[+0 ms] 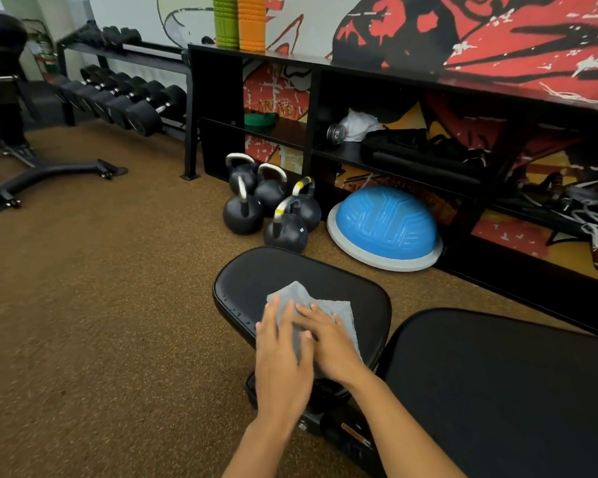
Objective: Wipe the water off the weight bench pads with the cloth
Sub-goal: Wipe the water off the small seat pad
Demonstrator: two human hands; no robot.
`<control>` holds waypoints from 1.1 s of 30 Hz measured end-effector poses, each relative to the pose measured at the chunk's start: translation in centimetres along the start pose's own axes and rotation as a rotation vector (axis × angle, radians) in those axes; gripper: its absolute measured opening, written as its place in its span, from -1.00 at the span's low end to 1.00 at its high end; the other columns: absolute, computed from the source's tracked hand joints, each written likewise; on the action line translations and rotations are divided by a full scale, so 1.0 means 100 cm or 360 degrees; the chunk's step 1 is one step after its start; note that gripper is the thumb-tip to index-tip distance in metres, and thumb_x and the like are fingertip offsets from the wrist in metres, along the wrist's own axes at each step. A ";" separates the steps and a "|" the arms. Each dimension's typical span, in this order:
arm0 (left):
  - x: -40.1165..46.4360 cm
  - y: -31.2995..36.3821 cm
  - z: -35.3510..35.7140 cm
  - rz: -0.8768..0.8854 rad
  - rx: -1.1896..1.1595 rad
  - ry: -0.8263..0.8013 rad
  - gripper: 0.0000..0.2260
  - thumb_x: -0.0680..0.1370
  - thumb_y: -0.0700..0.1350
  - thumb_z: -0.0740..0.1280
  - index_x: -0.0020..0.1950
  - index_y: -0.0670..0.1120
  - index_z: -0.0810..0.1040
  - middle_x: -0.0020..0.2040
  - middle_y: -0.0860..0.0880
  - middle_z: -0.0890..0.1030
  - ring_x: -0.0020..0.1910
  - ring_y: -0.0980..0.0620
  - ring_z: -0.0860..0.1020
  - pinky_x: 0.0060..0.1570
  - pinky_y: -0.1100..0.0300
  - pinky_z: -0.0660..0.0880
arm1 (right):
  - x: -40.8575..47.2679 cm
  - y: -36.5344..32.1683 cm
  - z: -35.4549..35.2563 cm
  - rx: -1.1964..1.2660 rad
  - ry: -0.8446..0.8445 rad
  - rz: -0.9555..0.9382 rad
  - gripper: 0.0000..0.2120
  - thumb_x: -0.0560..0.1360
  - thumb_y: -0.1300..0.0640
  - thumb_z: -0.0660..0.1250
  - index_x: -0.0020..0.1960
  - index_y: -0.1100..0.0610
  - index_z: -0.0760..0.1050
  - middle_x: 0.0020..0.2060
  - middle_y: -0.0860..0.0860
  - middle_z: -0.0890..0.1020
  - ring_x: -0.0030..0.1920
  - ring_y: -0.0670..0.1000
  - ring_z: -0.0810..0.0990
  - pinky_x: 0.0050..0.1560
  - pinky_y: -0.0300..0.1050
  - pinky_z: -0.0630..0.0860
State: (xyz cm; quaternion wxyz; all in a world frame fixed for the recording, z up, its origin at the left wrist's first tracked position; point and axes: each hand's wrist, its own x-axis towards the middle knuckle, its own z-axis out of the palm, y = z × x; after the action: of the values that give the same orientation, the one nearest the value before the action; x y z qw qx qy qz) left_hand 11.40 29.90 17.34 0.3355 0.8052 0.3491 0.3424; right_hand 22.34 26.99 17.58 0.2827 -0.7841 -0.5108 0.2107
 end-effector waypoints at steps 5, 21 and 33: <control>0.018 0.012 0.032 0.0272 0.0775 -0.0350 -0.48 0.56 0.08 -0.03 0.40 -0.14 0.39 0.46 -0.12 0.30 0.47 -0.08 0.23 0.40 -0.02 0.04 | -0.027 0.021 -0.035 0.0528 0.0726 0.0361 -0.62 0.52 0.40 0.14 0.12 0.07 0.60 0.08 -0.10 0.60 0.18 -0.12 0.51 0.11 -0.45 0.32; 0.084 -0.005 0.049 0.0063 0.1057 -0.0861 -0.38 0.57 0.26 -0.08 0.55 0.02 -0.15 0.54 -0.10 -0.25 0.51 -0.07 -0.26 0.46 -0.01 -0.27 | -0.038 0.063 -0.052 -0.0307 0.0448 0.0496 -0.62 0.58 0.12 0.22 0.39 0.06 0.40 0.43 -0.07 0.29 0.41 -0.04 0.29 0.37 -0.12 0.27; 0.094 -0.045 0.005 -0.0206 0.1037 -0.0630 -0.16 0.50 0.38 -0.04 0.53 -0.17 -0.19 0.55 -0.11 -0.17 0.52 -0.03 -0.21 0.48 0.04 -0.22 | -0.037 0.059 -0.057 -0.0349 0.0316 0.0519 -0.62 0.59 0.11 0.19 0.41 0.07 0.37 0.42 -0.07 0.26 0.40 -0.04 0.31 0.34 -0.12 0.29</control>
State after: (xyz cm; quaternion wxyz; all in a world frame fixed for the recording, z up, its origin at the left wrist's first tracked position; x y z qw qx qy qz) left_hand 15.26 39.57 16.55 0.1438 0.8964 0.4181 0.0295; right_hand 28.48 20.38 18.12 0.2069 -0.8993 -0.3666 0.1186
